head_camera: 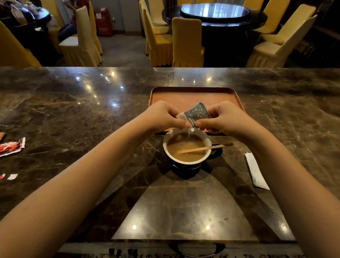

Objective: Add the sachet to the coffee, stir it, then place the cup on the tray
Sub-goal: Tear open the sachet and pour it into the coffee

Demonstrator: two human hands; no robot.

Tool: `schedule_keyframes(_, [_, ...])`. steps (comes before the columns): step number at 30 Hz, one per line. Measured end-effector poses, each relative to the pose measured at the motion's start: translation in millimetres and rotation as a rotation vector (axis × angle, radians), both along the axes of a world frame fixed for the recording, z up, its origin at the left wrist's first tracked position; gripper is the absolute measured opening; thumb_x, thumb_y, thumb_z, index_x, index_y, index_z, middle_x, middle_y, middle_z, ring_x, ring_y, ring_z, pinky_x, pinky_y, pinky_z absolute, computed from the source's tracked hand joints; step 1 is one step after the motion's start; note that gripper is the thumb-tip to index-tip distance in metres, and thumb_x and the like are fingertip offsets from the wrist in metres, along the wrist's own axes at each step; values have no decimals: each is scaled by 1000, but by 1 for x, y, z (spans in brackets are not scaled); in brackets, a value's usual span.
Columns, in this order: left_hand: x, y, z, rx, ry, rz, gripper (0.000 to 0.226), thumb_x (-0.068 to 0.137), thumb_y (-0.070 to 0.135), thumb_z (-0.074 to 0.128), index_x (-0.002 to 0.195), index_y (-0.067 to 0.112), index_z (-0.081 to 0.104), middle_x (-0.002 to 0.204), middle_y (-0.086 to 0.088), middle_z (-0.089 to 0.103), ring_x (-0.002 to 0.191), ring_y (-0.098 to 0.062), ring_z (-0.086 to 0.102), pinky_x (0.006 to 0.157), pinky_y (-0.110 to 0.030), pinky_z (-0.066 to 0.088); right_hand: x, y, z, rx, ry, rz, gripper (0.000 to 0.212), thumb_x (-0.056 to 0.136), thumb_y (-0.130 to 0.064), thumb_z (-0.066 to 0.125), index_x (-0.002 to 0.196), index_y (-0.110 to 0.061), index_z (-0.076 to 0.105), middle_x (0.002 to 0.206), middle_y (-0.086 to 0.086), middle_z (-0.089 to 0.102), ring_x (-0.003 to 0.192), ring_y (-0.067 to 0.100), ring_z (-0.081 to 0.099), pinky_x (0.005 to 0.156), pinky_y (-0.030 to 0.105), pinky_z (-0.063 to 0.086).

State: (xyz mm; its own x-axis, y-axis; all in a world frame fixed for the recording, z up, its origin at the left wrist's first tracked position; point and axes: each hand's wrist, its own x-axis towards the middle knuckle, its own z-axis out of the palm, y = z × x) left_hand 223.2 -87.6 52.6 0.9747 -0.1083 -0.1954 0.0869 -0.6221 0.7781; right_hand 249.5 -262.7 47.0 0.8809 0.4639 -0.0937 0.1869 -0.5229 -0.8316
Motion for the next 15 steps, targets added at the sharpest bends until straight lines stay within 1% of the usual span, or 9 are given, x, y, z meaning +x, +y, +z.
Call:
schedule_keyframes(4, [0,1,1,5,6,14,23,74,21,70,89,3,72,96,-15,70,76,-13,55,68,-23,45,-2,0,2,11,4,14,19,78,-16,67,89,0,69,76,12,67,61,13,55,55,19,47])
schedule_keyframes(9, [-2,0,1,4,4,12,20,74,21,71,86,4,71,94,-16,69,76,-13,55,68,-23,45,-3,1,2,-3,12,4,19,78,-17,67,87,0,69,73,11,65,57,11,54,53,19,46])
schedule_keyframes(12, [-1,1,0,-2,-3,18,22,75,23,70,89,5,71,89,-9,69,73,-10,55,67,-21,45,-2,1,2,34,53,-20,13,78,-15,67,85,-4,70,68,6,65,51,6,53,49,15,45])
schedule_keyframes(15, [-2,1,0,-30,-30,22,24,76,25,69,94,9,70,87,0,68,77,-9,59,71,-21,48,0,-2,1,80,124,-68,10,78,-13,68,85,-6,69,69,6,66,50,5,53,50,15,46])
